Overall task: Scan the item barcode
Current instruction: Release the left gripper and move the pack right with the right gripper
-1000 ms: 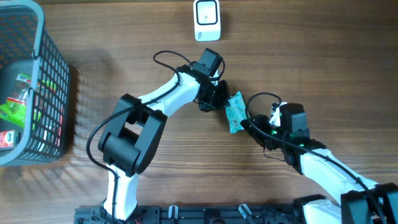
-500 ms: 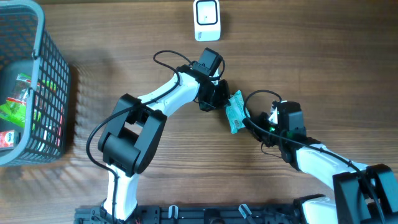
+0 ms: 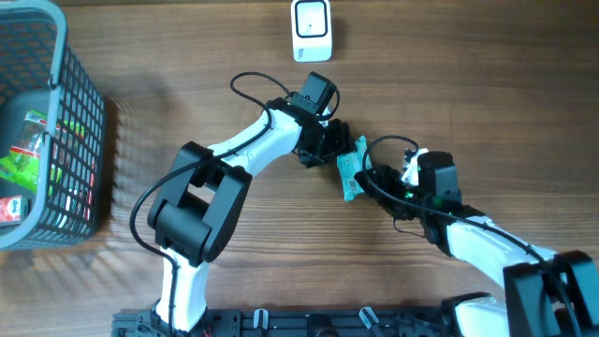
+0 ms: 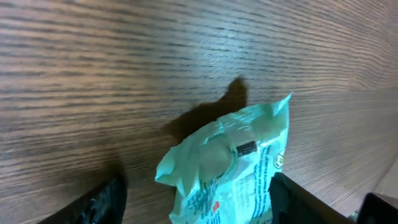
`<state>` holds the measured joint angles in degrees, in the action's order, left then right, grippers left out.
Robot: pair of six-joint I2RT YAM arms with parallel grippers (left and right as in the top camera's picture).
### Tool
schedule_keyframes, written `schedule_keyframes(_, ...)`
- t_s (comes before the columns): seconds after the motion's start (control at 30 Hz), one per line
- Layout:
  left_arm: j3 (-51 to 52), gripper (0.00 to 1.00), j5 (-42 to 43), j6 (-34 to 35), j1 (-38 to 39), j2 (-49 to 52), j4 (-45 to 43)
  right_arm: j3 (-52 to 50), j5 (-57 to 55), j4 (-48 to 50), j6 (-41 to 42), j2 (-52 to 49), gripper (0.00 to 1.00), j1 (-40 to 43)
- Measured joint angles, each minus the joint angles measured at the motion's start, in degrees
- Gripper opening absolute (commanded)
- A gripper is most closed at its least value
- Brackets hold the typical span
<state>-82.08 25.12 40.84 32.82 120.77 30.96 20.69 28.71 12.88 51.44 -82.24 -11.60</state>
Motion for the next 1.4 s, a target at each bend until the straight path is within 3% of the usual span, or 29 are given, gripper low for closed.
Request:
schedule_keyframes(0.1, 0.1, 0.73, -2.0, -2.3, 0.0, -3.2, 0.3, 0.1, -1.0, -8.1, -4.7, 4.9, 0.70, 0.0)
schedule_keyframes(0.17, 0.0, 0.70, -4.2, -3.0, -0.4, -7.2, 1.7, 1.7, -2.8, -16.1, -8.3, 8.3, 0.58, 0.0)
schedule_keyframes(0.2, 0.0, 0.57, -5.7, -3.3, -0.9, -9.0, 3.0, 3.0, -4.2, -20.7, -12.3, 11.0, 0.52, 0.0)
schedule_keyframes(0.23, 0.0, 0.25, -8.1, -4.1, -1.9, -10.6, 4.6, 5.0, -5.6, -24.4, -16.3, 13.3, 0.45, 0.0)
schedule_keyframes(0.27, 0.0, 0.04, -9.9, -5.2, -3.0, -11.1, 6.0, 7.6, -6.3, -28.0, -20.1, 14.5, 0.38, 0.0)
schedule_keyframes(0.4, 0.0, 0.04, -20.0, -9.1, -6.4, -11.2, 15.4, 14.0, -8.2, -30.1, -29.5, 13.7, 0.12, -1.0)
schedule_keyframes(0.47, 0.0, 0.05, -23.6, -9.8, -7.1, -11.2, 17.9, 15.6, -8.7, -28.8, -32.7, 10.9, 0.05, -4.0)
schedule_keyframes(0.73, 0.0, 0.09, -26.2, -10.2, -7.3, -11.2, 18.4, 18.5, -22.1, -17.5, -36.4, -3.2, 0.04, -25.6)
schedule_keyframes(0.87, 0.0, 0.10, -26.2, -10.2, -7.3, -11.2, 18.3, 19.5, -24.7, -19.1, -36.9, -3.8, 0.04, -25.8)
schedule_keyframes(0.97, 0.0, 0.12, -26.2, -10.2, -7.3, -11.2, 18.3, 27.2, -25.3, -30.3, -39.6, -8.9, 0.04, -25.8)
schedule_keyframes(1.07, 0.0, 0.14, -26.2, -10.2, -7.3, -11.2, 18.4, 33.8, -26.0, -32.8, -41.6, -13.7, 0.04, -25.8)
schedule_keyframes(1.4, 0.0, 0.16, -26.2, -10.2, -7.3, -11.2, 19.2, 34.3, -29.9, -37.1, -41.6, -16.6, 0.06, -17.6)
